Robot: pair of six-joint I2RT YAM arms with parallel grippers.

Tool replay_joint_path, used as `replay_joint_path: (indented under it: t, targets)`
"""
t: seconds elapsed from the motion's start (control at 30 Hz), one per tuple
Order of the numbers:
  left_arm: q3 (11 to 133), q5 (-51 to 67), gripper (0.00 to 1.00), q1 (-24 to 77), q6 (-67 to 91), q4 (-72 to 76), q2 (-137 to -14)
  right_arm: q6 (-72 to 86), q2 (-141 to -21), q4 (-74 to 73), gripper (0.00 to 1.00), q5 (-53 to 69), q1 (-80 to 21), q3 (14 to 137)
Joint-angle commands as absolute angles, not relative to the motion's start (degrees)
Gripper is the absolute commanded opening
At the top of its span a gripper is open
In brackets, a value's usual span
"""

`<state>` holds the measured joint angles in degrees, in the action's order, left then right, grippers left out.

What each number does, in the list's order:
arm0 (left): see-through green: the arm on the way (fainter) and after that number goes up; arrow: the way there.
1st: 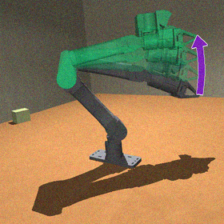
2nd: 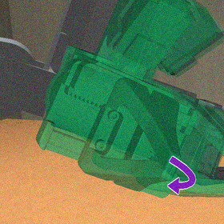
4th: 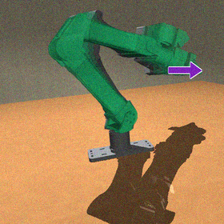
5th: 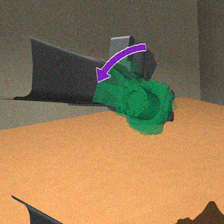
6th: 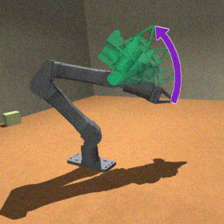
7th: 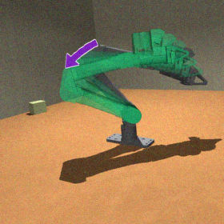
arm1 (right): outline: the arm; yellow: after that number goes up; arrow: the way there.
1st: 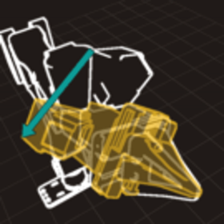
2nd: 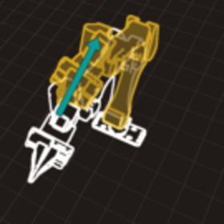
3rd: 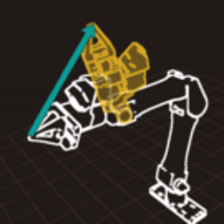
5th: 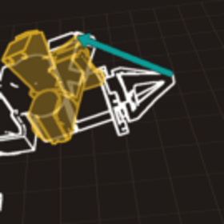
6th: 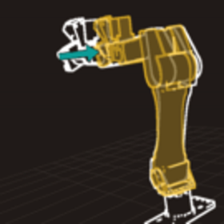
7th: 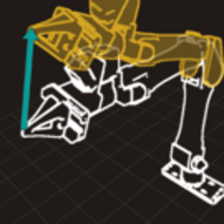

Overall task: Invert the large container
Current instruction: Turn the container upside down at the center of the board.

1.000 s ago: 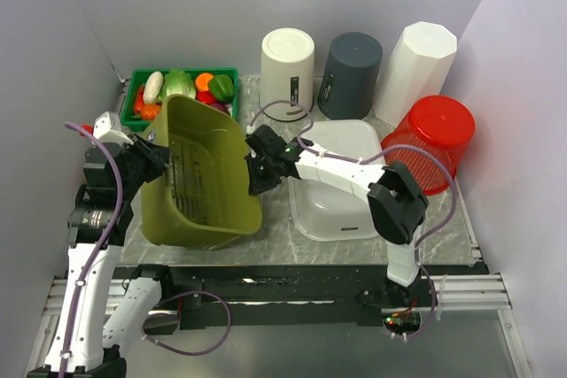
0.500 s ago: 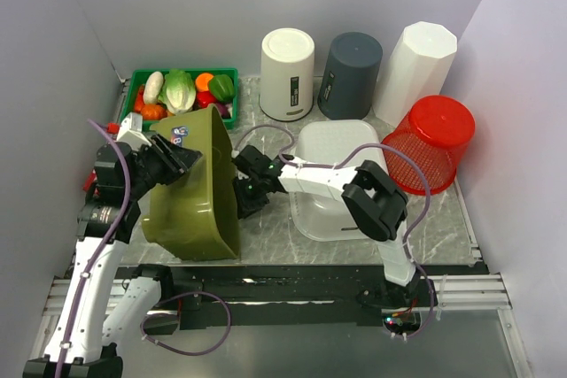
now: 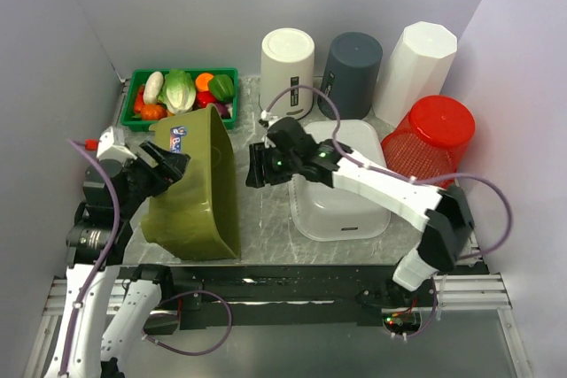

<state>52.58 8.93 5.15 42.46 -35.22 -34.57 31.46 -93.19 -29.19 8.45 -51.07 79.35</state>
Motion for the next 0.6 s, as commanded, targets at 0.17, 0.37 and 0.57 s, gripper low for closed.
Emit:
replay_joint_path:
  t: [0.17, 0.37, 0.57]
  targets:
    - [56.5, -13.3, 0.94, 5.3, 44.4, -46.7, -27.0, 31.6, -79.2, -26.0, 0.73, 13.3, -52.0, 80.4]
    - [58.0, -18.6, 0.99, 5.3, 41.7, -50.3, -26.1, 33.7, -79.4, -22.2, 0.79, 15.9, -56.0, 81.7]
    - [60.7, -21.0, 0.99, 5.3, 38.9, -54.9, -29.0, 35.2, -84.4, -19.1, 0.80, 19.8, -58.3, 84.7]
